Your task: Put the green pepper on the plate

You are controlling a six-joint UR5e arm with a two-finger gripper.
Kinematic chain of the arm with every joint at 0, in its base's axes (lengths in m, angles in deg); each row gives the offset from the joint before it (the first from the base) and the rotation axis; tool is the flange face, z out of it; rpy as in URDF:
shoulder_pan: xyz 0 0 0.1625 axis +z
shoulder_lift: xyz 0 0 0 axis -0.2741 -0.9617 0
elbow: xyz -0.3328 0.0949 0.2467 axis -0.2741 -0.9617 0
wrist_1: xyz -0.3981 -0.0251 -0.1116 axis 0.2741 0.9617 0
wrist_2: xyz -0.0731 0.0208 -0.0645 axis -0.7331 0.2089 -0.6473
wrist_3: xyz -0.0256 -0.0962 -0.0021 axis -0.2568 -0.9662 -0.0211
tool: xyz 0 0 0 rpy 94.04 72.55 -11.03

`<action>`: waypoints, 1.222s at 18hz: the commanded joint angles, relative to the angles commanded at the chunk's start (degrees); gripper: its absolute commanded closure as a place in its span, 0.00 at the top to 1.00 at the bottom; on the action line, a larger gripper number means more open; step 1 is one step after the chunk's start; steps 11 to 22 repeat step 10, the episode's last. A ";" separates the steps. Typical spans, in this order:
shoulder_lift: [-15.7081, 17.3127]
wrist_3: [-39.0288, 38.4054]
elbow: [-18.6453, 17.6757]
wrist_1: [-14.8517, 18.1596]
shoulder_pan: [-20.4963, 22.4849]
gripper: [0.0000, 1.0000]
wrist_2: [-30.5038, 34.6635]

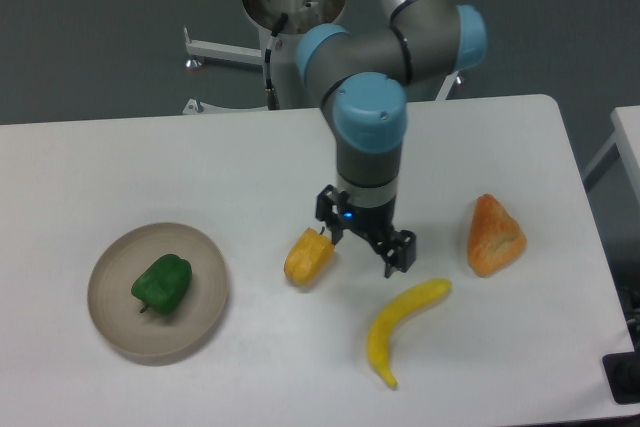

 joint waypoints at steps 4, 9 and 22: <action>0.35 1.06 0.61 0.44 0.79 1.00 0.70; 0.17 1.59 0.52 0.26 0.70 1.00 0.70; 0.09 1.68 0.52 0.26 0.62 1.00 0.70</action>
